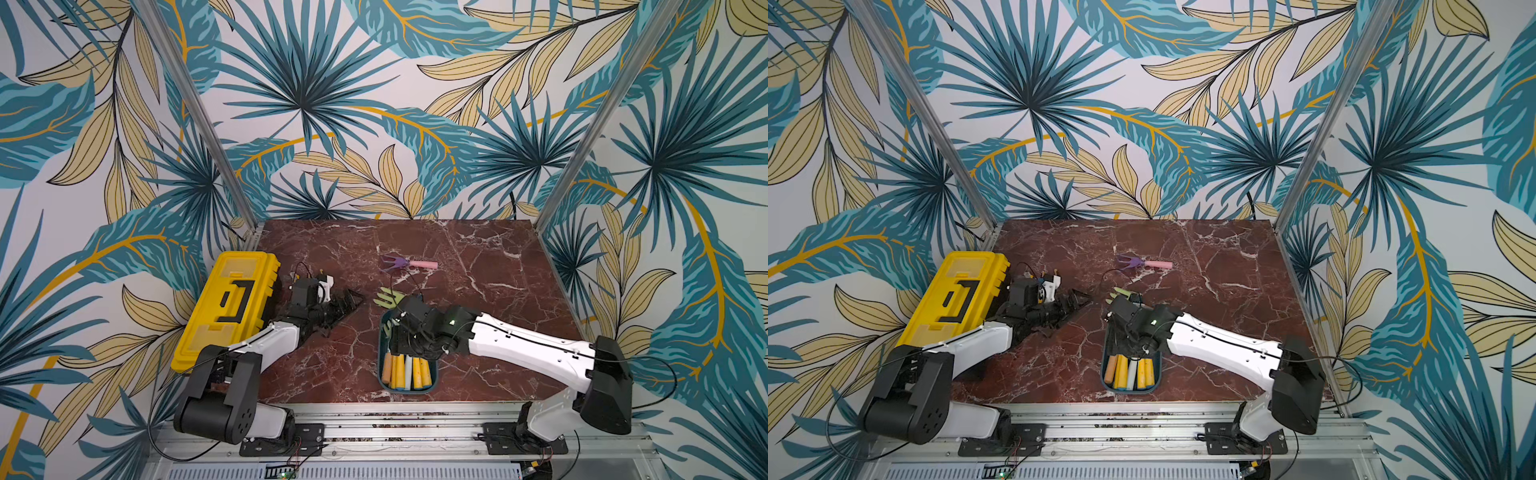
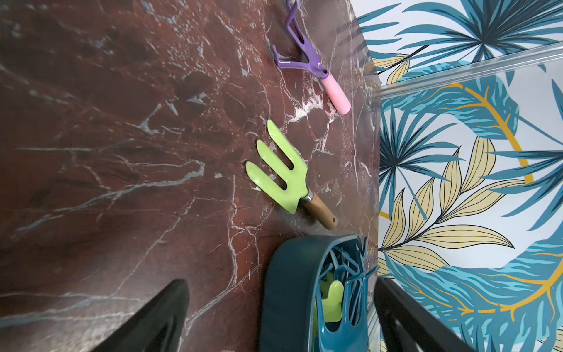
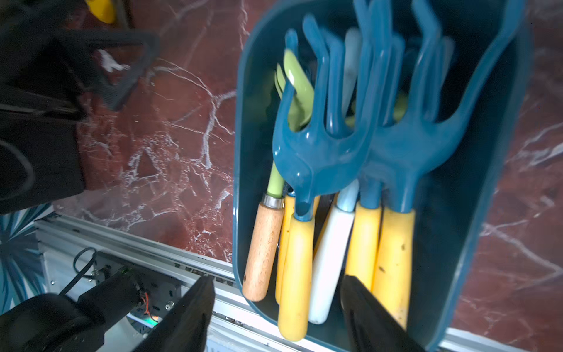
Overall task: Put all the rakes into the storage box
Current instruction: Place the rake in the storage box, then adjust the rake at the center of the board.
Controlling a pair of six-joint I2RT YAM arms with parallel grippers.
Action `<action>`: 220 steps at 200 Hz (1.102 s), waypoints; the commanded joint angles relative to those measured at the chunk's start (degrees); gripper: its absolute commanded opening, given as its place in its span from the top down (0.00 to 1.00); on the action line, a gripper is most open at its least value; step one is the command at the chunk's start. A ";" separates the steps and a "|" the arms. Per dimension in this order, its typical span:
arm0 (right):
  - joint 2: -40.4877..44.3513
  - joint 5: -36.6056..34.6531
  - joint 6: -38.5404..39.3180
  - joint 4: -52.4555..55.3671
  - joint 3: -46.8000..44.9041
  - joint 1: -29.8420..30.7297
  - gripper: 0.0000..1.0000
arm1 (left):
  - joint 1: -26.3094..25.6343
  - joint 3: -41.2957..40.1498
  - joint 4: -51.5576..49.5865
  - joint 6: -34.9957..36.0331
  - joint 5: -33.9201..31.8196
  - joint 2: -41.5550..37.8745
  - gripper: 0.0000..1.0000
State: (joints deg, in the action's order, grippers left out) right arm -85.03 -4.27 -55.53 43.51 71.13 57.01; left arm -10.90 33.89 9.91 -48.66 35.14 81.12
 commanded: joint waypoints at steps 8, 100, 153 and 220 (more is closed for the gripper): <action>3.53 -1.98 10.27 0.08 2.75 -4.85 0.22 | -3.95 -1.52 7.20 -4.59 1.48 3.08 0.00; -11.89 9.72 24.95 -1.39 11.63 -26.48 0.21 | -9.94 0.35 29.26 -19.06 1.14 22.56 0.03; -21.69 11.72 28.58 -1.98 16.21 -33.19 0.21 | -12.54 14.99 14.85 -12.72 -2.43 29.78 0.02; -31.84 15.76 33.37 -1.28 23.24 -38.07 0.21 | -15.40 35.28 5.65 -10.91 -0.43 41.31 0.02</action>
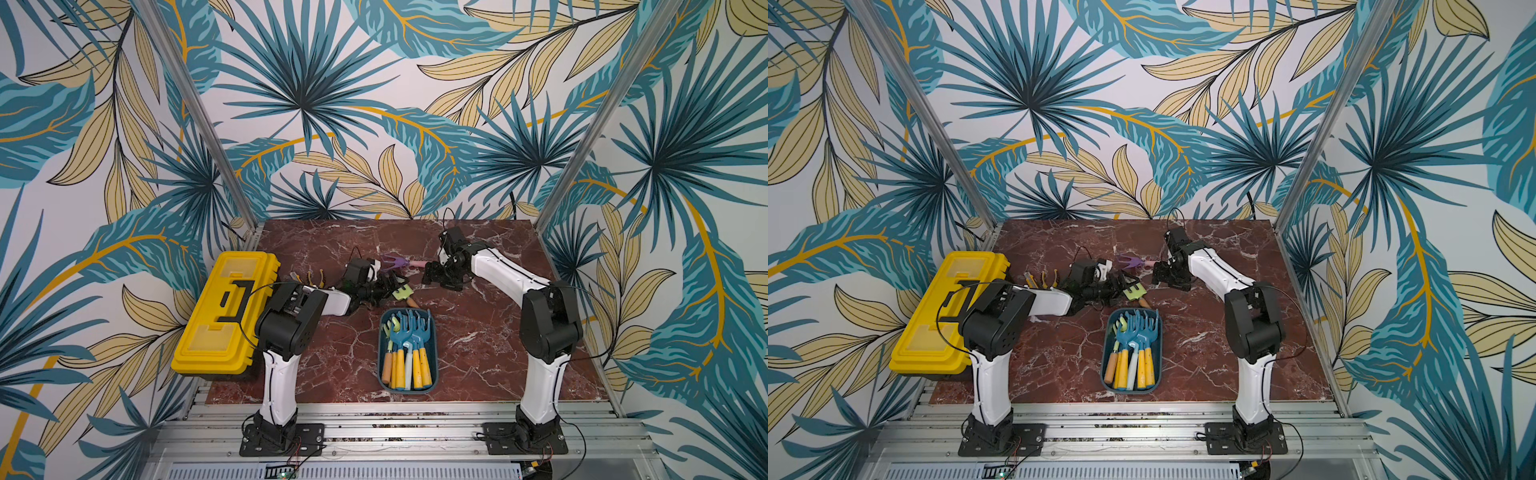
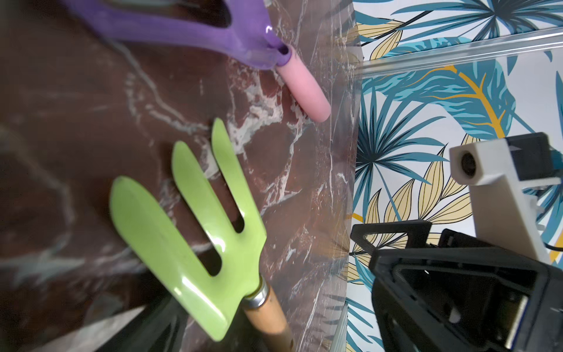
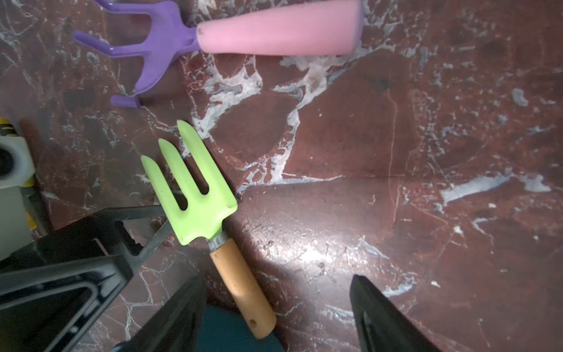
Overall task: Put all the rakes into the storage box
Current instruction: Adjust the rake at the center of the board, then pick up the rake at the center of the board.
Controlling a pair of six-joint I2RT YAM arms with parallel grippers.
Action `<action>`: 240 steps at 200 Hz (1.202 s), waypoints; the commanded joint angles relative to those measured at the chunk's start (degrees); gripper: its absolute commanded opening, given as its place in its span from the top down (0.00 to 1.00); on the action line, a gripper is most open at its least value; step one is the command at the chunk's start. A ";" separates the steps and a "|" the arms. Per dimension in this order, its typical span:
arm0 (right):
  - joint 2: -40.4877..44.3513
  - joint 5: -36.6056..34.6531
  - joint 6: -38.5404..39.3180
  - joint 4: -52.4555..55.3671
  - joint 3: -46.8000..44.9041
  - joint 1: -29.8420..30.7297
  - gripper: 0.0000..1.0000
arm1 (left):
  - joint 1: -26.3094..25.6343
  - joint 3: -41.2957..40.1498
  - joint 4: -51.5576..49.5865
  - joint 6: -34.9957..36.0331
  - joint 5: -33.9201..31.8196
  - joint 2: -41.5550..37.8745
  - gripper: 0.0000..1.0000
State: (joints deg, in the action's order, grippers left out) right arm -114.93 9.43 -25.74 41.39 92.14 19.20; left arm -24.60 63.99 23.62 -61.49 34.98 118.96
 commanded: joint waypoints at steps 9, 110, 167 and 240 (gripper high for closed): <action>-2.76 2.07 4.38 1.50 3.00 -0.31 0.21 | -2.22 7.33 -9.09 2.22 0.03 4.27 0.02; -6.55 -0.99 8.50 7.18 5.66 4.35 0.23 | 1.73 0.61 -10.47 5.01 0.58 -6.49 0.02; -11.78 -7.75 10.38 13.33 11.04 9.02 0.20 | 5.54 -6.45 -14.59 9.47 -1.28 -17.40 0.02; -17.71 -20.35 9.06 20.98 15.79 11.47 0.20 | 10.39 -16.40 -15.21 11.84 -2.50 -26.06 0.01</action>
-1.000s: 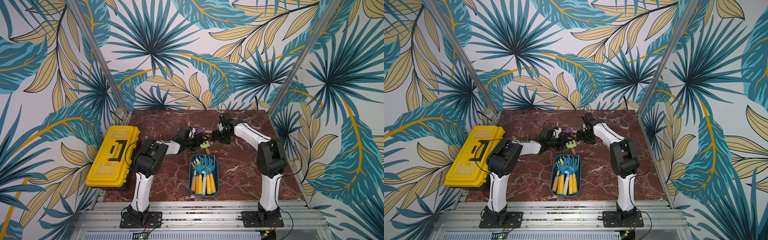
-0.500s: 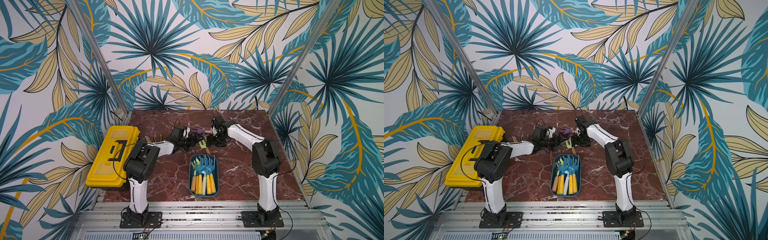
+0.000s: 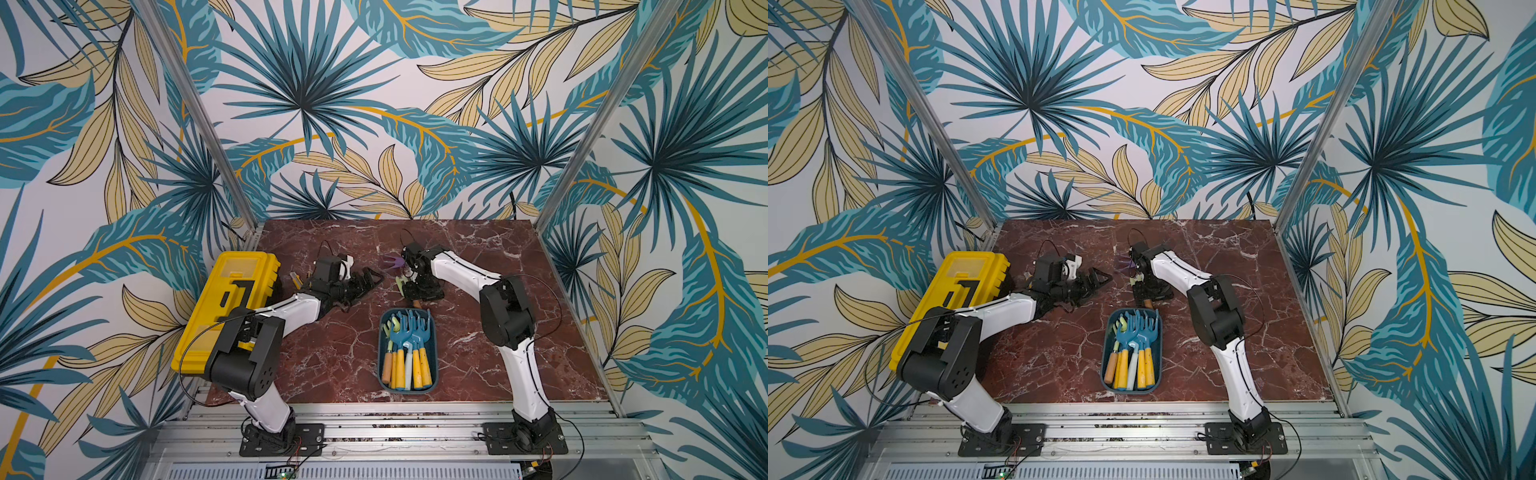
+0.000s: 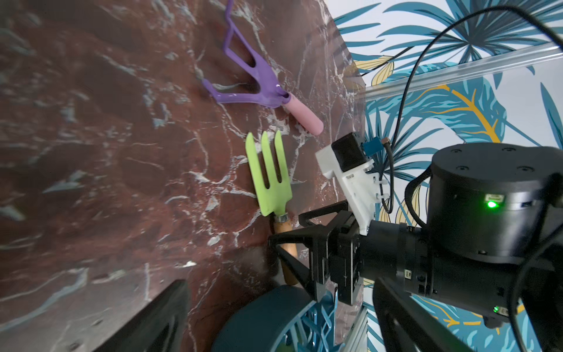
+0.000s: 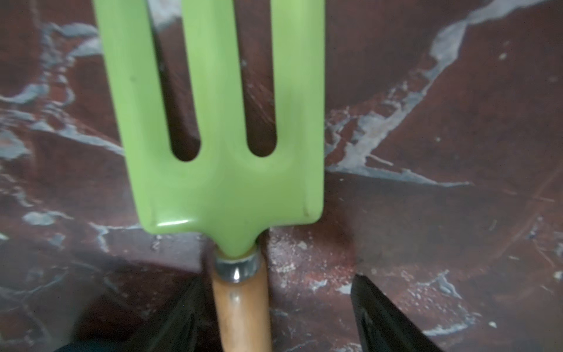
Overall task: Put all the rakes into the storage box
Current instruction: Pick up the rake at the center of the board.
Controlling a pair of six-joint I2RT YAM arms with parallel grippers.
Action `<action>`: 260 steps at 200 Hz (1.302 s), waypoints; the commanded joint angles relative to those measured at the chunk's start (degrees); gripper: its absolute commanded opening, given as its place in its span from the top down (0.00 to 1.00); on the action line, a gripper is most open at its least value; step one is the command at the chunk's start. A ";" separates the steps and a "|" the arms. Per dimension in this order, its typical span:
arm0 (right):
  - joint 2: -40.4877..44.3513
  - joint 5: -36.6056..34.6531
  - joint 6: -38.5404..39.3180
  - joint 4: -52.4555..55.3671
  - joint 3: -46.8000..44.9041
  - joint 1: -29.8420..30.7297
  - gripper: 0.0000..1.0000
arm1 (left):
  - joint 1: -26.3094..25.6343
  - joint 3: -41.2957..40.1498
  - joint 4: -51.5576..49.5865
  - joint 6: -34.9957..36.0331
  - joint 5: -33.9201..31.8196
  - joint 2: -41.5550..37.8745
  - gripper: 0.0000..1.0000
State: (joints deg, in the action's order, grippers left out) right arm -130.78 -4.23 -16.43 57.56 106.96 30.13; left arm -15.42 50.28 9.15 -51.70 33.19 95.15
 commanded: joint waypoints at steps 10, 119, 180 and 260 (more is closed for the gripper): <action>-2.19 -9.14 -0.87 5.43 0.98 0.39 0.20 | 1.62 -3.22 -0.54 2.04 -0.43 -2.68 0.01; 0.58 -5.52 -1.42 2.14 -3.06 -4.47 0.67 | 4.43 -6.88 -3.32 3.76 -1.13 -9.50 0.01; 12.12 -5.37 -2.35 0.16 -11.56 -4.49 0.96 | 4.45 -7.69 -4.31 3.71 -1.47 -12.06 0.01; 39.41 5.33 -9.23 -7.16 -30.76 -1.86 0.98 | 4.47 -11.73 -8.24 5.50 -4.97 -19.60 0.00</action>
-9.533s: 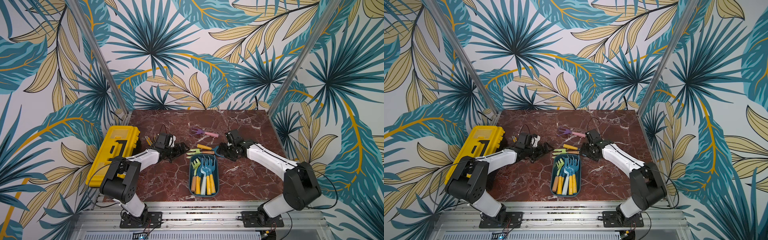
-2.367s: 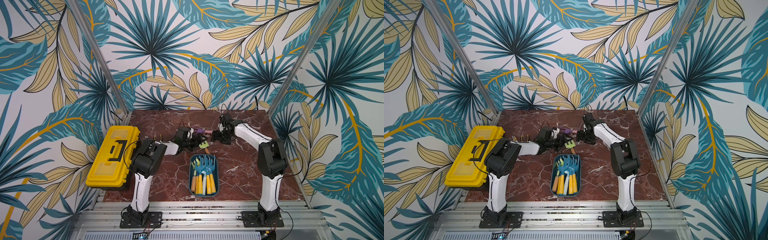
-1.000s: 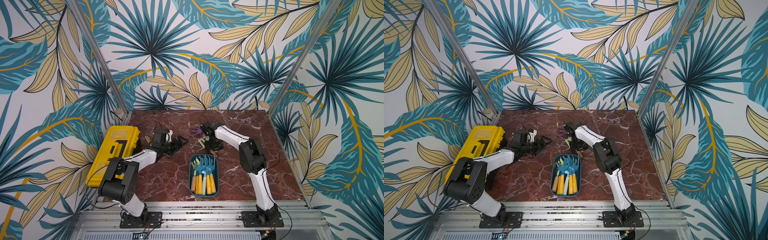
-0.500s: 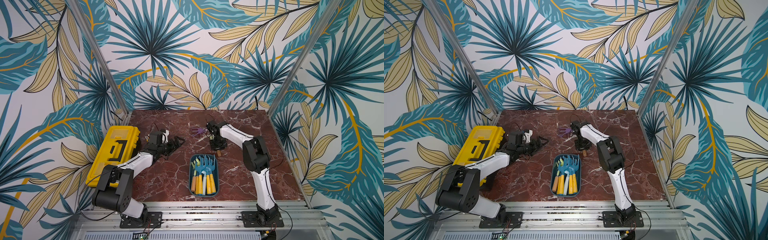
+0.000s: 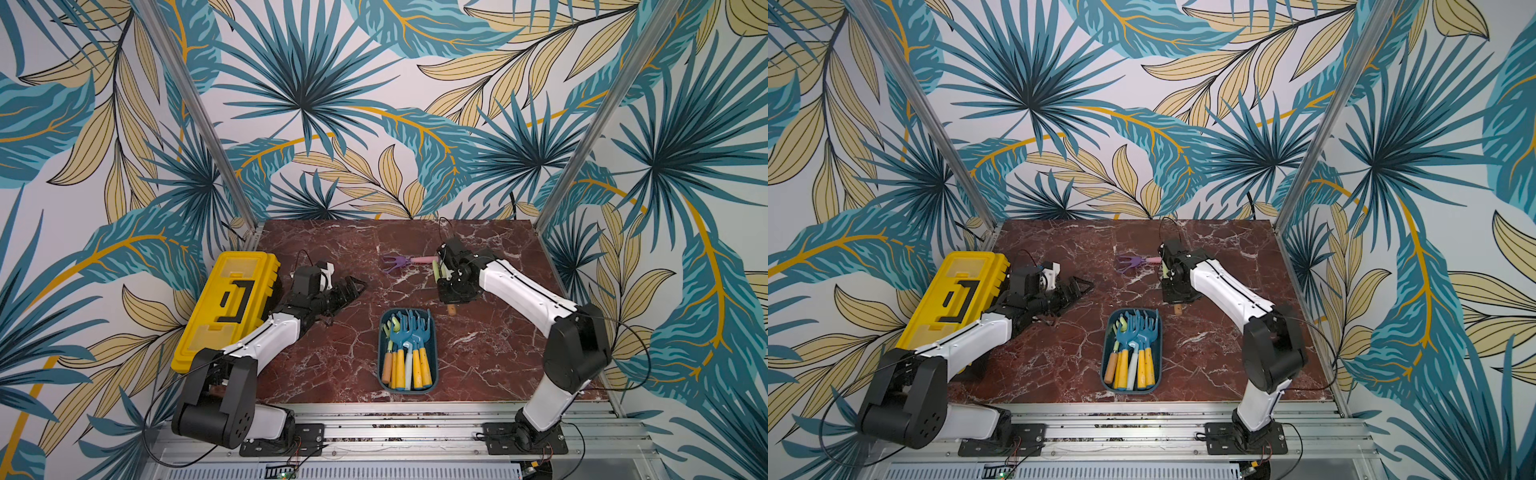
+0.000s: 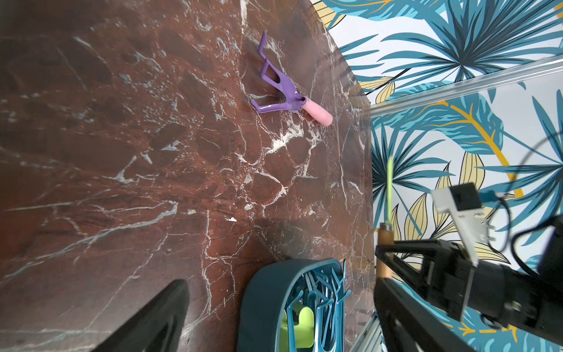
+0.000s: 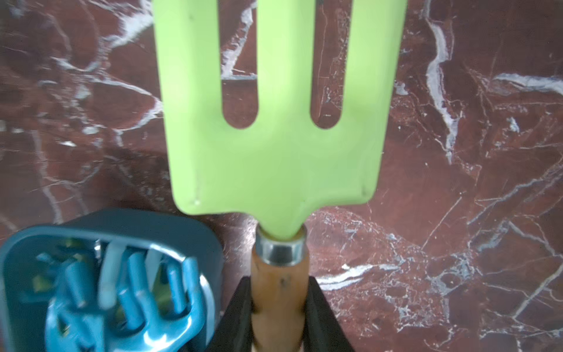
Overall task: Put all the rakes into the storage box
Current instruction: Pick up the rake at the center of the board, then place the rake in the storage box.
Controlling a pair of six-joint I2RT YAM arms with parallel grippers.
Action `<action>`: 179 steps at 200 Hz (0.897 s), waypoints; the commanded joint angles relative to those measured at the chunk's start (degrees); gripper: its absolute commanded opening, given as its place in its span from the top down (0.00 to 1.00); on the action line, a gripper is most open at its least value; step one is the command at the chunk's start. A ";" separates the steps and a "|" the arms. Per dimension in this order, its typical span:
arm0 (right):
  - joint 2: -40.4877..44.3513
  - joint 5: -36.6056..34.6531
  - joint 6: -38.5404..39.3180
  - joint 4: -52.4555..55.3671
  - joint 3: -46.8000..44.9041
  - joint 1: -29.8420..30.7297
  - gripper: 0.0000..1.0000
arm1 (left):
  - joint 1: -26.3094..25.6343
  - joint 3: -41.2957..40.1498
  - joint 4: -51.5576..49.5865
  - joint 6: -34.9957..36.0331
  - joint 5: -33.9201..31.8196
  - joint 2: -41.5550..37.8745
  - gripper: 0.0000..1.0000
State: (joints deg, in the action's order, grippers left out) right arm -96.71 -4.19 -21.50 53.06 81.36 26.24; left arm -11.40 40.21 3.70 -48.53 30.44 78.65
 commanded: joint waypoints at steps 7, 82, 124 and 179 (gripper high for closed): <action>7.49 6.33 -5.28 -3.13 -6.98 2.93 0.98 | 0.42 -1.95 -3.65 2.75 -2.89 -4.00 0.00; 25.93 10.17 -24.36 -13.04 -25.02 16.55 0.98 | 0.44 -5.43 -11.82 7.00 -8.90 -15.27 0.00; 26.77 7.72 -31.47 -17.38 -29.74 24.53 0.98 | 0.42 -7.07 -12.48 7.27 -9.16 -18.03 0.00; 21.29 2.58 -37.41 -18.69 -30.30 29.89 0.98 | 0.50 -8.04 -12.34 6.87 -8.70 -19.10 0.00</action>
State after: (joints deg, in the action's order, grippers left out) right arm -73.73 2.31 -54.33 36.03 52.42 54.72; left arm -11.40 33.85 -8.23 -42.61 22.02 60.95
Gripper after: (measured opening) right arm 0.272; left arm 0.998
